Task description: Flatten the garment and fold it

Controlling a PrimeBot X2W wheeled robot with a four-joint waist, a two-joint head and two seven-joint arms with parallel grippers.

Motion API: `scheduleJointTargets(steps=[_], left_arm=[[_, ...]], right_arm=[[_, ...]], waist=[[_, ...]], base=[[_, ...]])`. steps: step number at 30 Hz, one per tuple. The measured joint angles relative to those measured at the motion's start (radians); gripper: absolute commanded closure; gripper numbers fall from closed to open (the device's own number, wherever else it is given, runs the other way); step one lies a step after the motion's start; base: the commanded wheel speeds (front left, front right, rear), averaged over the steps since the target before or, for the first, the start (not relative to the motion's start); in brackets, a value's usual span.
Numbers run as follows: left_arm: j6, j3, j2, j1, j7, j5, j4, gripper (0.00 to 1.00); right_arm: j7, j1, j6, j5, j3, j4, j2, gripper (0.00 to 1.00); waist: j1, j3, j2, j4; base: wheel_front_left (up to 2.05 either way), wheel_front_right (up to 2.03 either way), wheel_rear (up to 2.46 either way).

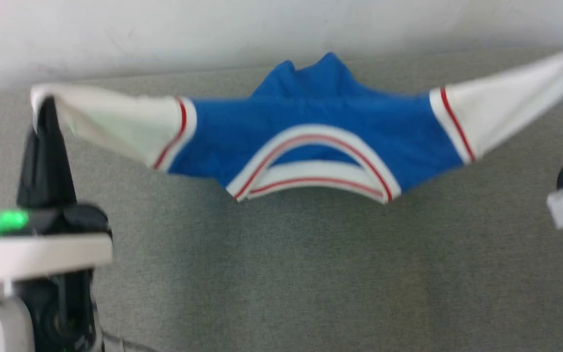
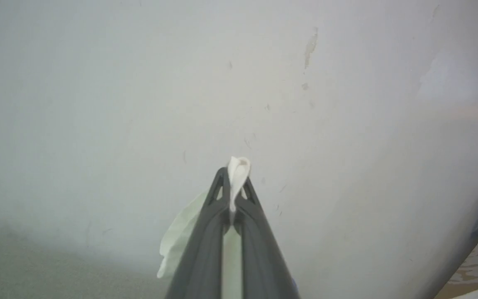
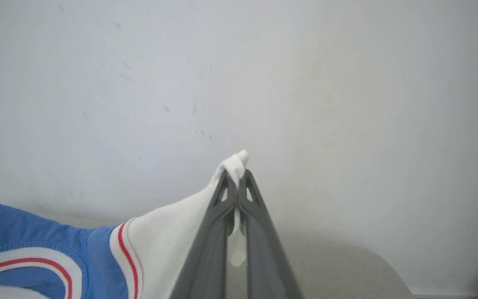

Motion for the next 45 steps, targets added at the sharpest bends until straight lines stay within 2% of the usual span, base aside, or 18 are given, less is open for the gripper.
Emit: scheduleJointTargets(steps=[4, 8, 11, 13, 18, 24, 30, 39, 40, 45], left_arm=[[0.054, -0.003, -0.007, -0.160, 0.055, -0.046, -0.003, 1.00], [0.099, -0.008, 0.036, -0.345, 0.156, -0.045, 0.036, 1.00], [0.114, -0.024, 0.117, -0.491, 0.230, 0.009, 0.102, 1.00], [0.127, -0.038, 0.148, -0.583, 0.287, 0.019, 0.152, 1.00], [0.174, -0.067, 0.175, -0.768, 0.413, 0.025, 0.282, 1.00], [0.231, -0.095, 0.192, -0.933, 0.478, 0.075, 0.412, 1.00], [0.255, -0.126, 0.199, -1.123, 0.419, 0.152, 0.535, 1.00], [0.272, -0.099, 0.181, -1.396, 0.186, 0.190, 0.705, 1.00], [0.269, -0.095, 0.179, -1.407, 0.163, 0.188, 0.720, 1.00], [0.191, -0.062, 0.173, -1.402, 0.071, 0.128, 0.797, 1.00]], right_arm=[[0.077, -0.189, 0.000, 0.020, 0.048, -0.020, -0.059, 1.00], [0.149, -0.389, 0.000, 0.059, 0.084, 0.028, -0.087, 1.00], [0.193, -0.519, 0.000, 0.071, 0.115, 0.090, -0.107, 1.00], [0.220, -0.599, 0.000, 0.079, 0.130, 0.145, -0.105, 1.00], [0.252, -0.757, 0.000, 0.074, 0.166, 0.279, -0.110, 1.00], [0.249, -0.904, 0.000, 0.037, 0.186, 0.436, -0.105, 1.00], [0.189, -1.063, 0.000, -0.031, 0.191, 0.591, -0.086, 1.00], [0.091, -1.296, 0.000, -0.125, 0.193, 0.760, -0.053, 1.00], [0.081, -1.310, 0.000, -0.133, 0.199, 0.773, -0.053, 1.00], [0.036, -1.328, 0.000, -0.141, 0.236, 0.843, -0.061, 1.00]], waist=[[0.0000, -0.034, 0.0000, -0.021], [0.0000, -0.072, 0.0000, -0.041], [-0.0001, -0.096, 0.0000, -0.055], [-0.0001, -0.105, 0.0000, -0.068], [-0.0001, -0.105, 0.0000, -0.092], [0.0001, -0.051, 0.0000, -0.101], [0.0002, 0.045, 0.0000, -0.101], [0.0004, 0.212, 0.0000, -0.090], [0.0004, 0.229, -0.0001, -0.088], [0.0004, 0.317, 0.0000, -0.066]], base=[[0.00, 0.00, 0.00], [0.00, 0.00, 0.00], [0.00, 0.00, 0.00], [0.00, 0.00, 0.00], [0.00, 0.00, 0.00], [0.00, 0.00, 0.00], [0.00, 0.00, 0.00], [0.00, 0.00, 0.00], [0.00, 0.00, 0.00], [0.00, 0.00, 0.00]])
